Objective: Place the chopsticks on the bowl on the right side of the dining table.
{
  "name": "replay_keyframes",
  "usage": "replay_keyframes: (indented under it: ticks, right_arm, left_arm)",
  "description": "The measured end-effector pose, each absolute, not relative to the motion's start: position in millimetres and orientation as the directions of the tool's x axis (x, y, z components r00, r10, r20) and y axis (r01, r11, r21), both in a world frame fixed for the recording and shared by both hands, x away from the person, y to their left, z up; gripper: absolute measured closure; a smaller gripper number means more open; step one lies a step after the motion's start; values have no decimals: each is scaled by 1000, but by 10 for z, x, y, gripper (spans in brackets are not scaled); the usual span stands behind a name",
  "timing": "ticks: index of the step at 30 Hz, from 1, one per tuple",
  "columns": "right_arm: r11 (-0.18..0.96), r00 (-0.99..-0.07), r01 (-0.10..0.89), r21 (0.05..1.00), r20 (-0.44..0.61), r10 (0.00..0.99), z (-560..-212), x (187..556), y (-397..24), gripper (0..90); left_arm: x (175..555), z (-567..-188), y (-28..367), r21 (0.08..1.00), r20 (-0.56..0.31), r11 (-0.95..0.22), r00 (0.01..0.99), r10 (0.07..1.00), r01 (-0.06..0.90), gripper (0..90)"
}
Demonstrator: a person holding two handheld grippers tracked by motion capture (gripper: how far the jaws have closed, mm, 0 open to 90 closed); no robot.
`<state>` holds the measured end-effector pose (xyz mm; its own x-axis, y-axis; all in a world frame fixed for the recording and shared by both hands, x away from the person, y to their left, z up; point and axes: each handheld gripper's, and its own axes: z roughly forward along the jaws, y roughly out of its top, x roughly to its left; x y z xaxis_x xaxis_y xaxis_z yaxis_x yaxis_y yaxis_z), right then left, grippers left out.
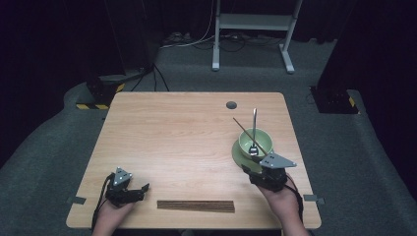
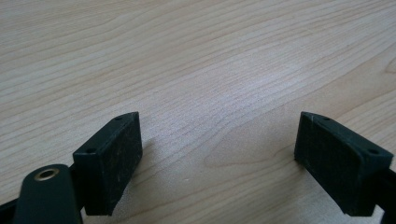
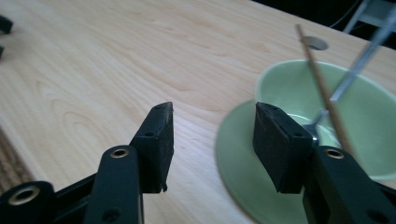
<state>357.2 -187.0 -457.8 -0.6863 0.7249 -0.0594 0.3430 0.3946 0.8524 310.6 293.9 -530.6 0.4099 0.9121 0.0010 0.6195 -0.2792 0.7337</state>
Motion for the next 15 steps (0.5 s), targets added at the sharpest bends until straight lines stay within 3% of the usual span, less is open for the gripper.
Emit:
replay_keyframes:
  ticks: [9,15]
  right_arm:
    - [447,-765,352,822,-21,643,-4753,3490,-1511,408]
    - [507,-826,337,793,-10,564,-4929,3402,-1281,436]
  left_arm:
    - [3105,-5306,2940,734,2,-277,407,914,620,154]
    - [3102,-5306,2938,735,1,-275,405,914,620,155]
